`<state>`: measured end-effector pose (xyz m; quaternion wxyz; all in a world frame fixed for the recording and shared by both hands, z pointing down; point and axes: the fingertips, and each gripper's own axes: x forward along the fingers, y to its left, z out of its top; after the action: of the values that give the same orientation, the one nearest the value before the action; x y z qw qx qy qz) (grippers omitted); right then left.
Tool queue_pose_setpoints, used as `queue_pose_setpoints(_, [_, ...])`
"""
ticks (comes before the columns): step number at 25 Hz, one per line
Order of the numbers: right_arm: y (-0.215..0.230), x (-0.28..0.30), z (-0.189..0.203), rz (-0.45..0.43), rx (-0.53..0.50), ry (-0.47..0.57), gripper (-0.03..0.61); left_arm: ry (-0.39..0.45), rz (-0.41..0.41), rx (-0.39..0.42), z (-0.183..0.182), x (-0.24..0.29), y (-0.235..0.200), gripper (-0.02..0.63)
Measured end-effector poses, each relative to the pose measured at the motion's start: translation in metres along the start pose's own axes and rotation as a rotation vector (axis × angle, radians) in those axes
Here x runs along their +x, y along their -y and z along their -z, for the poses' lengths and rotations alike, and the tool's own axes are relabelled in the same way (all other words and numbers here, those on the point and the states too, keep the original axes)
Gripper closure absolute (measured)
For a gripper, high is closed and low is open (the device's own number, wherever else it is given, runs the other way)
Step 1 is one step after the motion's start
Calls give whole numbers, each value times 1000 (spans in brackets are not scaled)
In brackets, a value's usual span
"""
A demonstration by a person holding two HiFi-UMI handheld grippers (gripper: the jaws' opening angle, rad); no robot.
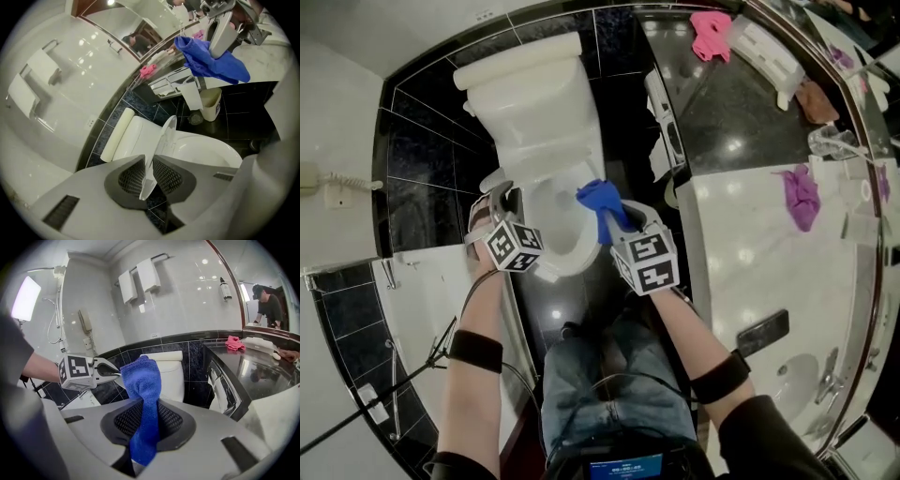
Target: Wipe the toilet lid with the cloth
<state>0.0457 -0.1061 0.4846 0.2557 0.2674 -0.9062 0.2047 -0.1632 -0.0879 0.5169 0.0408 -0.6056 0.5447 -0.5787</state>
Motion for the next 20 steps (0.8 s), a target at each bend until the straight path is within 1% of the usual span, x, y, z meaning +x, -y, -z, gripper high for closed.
queue_pose_setpoints(4, [-8,10,27,24,-3,-13,481,26,-26,0,10,-14,28,565])
queue_pose_setpoints(7, [-17,14,46,44,1,4,480,69,-71,4,14,-24,51,564])
queue_pose_setpoints(8, [-20,15,53,53,1,11,481,84,-89,0,15,-28,58,565])
queue_pose_setpoints(10, [-25,17,70,75,-2,15,482,104,-114,-35,16,-37,71,563])
queue_pose_setpoints(12, [-30,19,89,97,0,13,482,119,-117,-44,24,-44,87,561])
queue_pose_setpoints(15, [-38,19,113,118,8,9,482,141,-99,1,41,-46,124,560])
queue_pose_setpoints(20, [-40,20,145,138,-5,0,482,156,-100,-33,54,-53,166,555])
